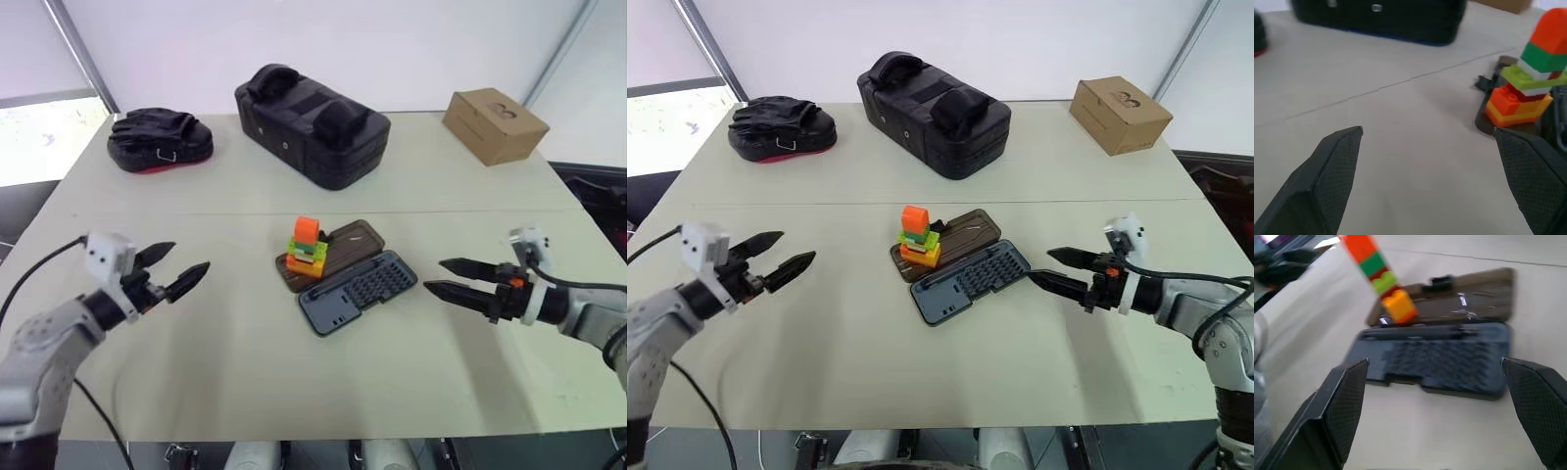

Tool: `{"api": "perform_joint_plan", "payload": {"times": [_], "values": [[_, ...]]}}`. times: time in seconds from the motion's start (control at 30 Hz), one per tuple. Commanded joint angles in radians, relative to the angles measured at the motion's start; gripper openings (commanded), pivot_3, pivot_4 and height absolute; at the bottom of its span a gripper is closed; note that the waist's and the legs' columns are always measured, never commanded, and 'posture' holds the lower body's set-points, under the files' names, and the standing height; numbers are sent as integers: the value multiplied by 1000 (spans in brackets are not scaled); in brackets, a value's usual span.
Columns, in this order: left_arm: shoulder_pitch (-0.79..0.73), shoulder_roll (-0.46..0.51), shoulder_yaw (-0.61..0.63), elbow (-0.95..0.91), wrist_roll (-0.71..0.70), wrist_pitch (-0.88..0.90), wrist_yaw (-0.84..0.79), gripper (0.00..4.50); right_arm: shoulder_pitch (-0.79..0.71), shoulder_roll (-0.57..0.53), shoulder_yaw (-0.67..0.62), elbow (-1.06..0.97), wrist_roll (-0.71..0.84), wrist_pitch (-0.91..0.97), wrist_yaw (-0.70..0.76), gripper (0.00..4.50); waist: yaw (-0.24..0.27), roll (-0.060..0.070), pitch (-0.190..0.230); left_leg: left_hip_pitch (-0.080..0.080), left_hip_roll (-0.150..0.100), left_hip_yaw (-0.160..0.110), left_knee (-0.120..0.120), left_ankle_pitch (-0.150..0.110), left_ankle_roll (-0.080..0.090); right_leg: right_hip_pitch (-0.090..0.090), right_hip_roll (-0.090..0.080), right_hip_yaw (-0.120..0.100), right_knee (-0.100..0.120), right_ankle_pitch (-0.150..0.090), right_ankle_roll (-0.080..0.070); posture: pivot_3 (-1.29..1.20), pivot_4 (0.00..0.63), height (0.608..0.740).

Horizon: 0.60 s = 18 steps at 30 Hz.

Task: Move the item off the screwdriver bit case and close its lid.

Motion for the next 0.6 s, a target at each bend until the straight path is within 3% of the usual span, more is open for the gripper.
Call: {"api": "perform_joint_plan", "payload": {"times": [0.03, 0.23, 0.6], "values": [[-141, 23, -92, 178, 72, -95, -149, 4454, -11, -16, -10, -100, 76, 39, -8, 4467, 0, 0, 0, 0, 0, 0, 0, 0, 0, 0, 0, 0, 0, 0, 0, 0, 150, 740], [-465, -58, -303, 579, 237, -314, -392, 4454, 25, 7, 12, -168, 71, 31, -75, 4467, 5, -1, 0, -1, -2, 0, 0, 0, 0, 0, -1, 0, 0, 0, 1, 0, 150, 740], [-757, -277, -402, 1021, 368, -561, -586, 4454, 159, 25, -73, -313, 156, 49, -205, 4467, 0, -2, 1, -8, -3, -3, 1, -2, 3, -6, -1, -4, 1, 3, 5, 0, 150, 740]]}}
